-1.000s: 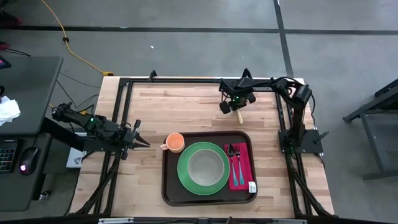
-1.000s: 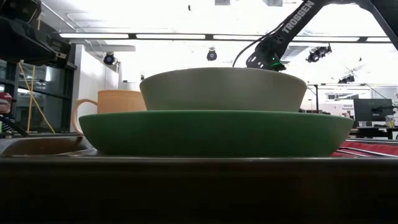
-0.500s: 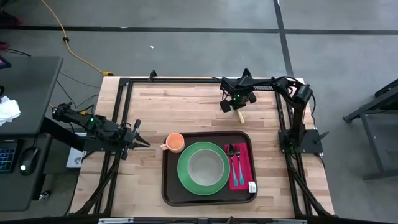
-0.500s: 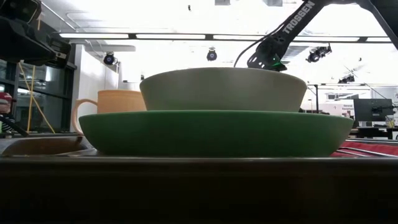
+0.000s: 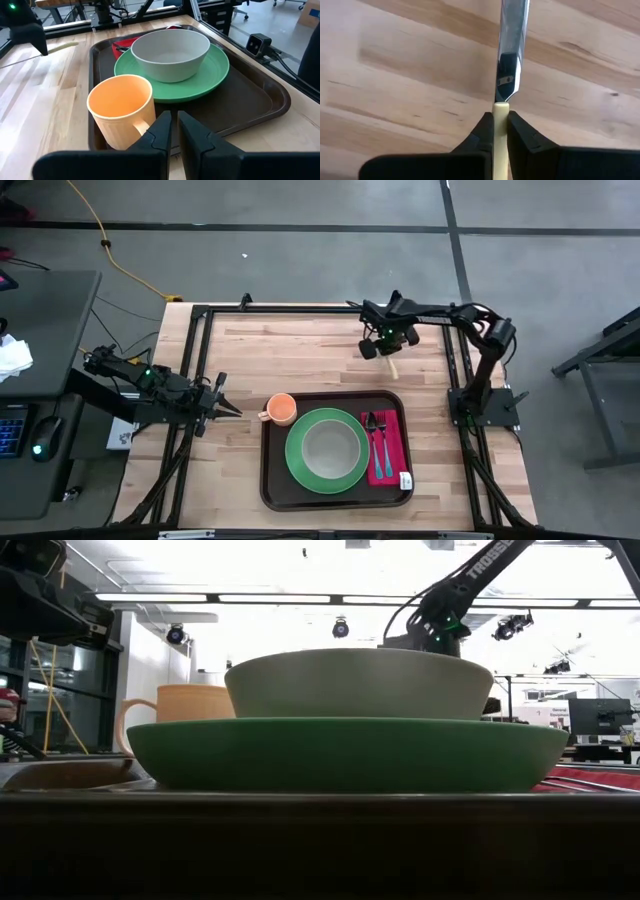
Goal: Set up tray
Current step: Put the yellow knife to the left of the blue fork on the red napkin on the brown serving tray
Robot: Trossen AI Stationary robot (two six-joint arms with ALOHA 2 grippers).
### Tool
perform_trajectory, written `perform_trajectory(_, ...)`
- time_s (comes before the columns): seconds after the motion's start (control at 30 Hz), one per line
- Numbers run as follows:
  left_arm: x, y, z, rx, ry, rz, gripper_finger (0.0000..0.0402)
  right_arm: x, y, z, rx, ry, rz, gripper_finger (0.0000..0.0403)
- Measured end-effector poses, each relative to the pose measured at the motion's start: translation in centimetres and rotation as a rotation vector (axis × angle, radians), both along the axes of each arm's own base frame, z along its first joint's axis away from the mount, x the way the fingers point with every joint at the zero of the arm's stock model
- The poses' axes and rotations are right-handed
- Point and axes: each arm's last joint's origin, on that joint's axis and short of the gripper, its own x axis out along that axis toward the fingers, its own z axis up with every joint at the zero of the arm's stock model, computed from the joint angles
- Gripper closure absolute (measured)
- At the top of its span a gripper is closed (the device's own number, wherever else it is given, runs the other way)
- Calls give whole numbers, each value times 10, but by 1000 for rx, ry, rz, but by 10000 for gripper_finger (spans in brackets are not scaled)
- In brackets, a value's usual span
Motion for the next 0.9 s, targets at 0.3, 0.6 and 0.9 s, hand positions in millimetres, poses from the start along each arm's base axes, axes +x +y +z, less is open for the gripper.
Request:
perform_trajectory(0.3, 0, 0, 0, 6, -1, -2, 339, 0, 20, 8, 27, 69, 11, 381)
perform_trajectory(0.6, 0, 0, 0, 8, 1, -2, 339, 4, 47, 9, 65, 154, 19, 380)
perform_trajectory(0.9, 0, 0, -1, 11, 8, -2, 339, 7, 71, 17, 74, 188, 10, 378)
